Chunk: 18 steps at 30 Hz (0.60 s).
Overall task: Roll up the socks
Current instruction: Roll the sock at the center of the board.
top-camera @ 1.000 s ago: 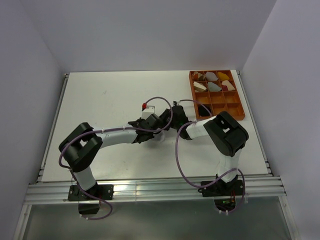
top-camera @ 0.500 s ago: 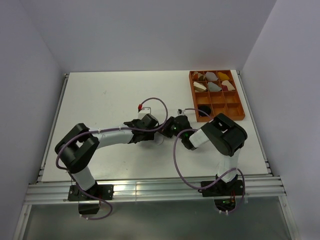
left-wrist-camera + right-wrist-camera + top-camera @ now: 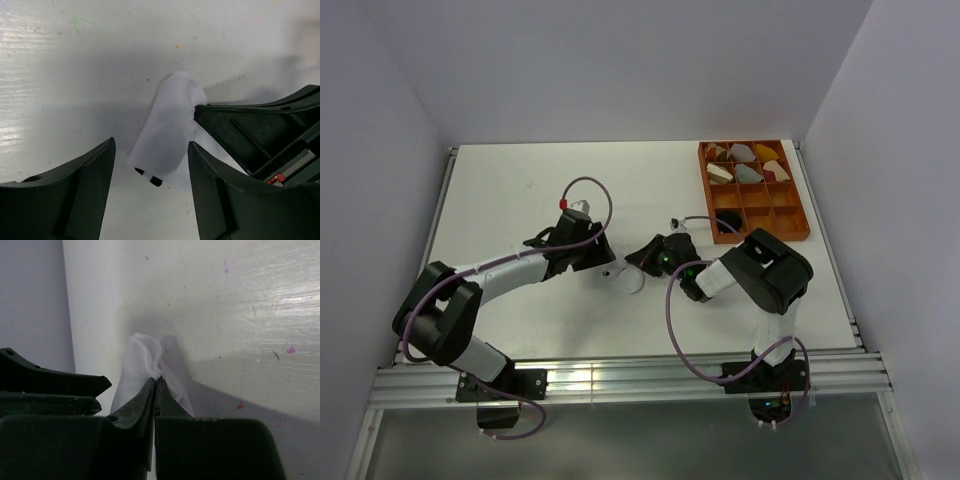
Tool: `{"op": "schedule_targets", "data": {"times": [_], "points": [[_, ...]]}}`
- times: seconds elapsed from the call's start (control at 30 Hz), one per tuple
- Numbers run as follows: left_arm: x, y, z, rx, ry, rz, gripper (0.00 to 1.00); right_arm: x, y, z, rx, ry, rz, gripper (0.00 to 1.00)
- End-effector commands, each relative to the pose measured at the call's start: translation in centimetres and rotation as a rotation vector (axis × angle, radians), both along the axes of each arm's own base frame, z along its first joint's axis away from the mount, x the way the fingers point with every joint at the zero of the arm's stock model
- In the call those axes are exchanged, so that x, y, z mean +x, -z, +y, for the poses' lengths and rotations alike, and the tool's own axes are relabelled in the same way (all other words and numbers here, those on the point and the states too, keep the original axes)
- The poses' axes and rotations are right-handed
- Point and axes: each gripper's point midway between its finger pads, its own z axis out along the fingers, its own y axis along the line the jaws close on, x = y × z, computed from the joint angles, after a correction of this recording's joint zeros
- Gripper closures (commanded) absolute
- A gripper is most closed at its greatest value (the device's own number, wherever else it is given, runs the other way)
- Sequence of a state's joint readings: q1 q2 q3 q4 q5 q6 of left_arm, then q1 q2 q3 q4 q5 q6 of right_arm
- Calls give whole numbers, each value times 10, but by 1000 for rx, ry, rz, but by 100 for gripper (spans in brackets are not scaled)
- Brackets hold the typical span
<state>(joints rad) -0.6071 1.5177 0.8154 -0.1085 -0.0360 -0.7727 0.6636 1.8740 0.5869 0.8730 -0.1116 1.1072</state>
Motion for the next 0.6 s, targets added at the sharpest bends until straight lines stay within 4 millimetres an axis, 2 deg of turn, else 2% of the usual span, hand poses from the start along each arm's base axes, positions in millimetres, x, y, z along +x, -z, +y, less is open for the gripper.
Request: {"op": "schedule_targets", "data": {"times": [0.0, 0.23, 0.47, 0.57], "points": [[-4, -4, -15, -113, 70, 27, 36, -3, 2, 1, -64, -16, -23, 100], [-20, 18, -24, -165, 151, 132, 38, -3, -3, 6, -92, -36, -55, 100], [-31, 30, -20, -151, 180, 160, 48, -3, -2, 9, -102, -55, -69, 100], [-35, 32, -19, -144, 195, 162, 65, 0, -5, 10, -117, -71, -93, 100]]}}
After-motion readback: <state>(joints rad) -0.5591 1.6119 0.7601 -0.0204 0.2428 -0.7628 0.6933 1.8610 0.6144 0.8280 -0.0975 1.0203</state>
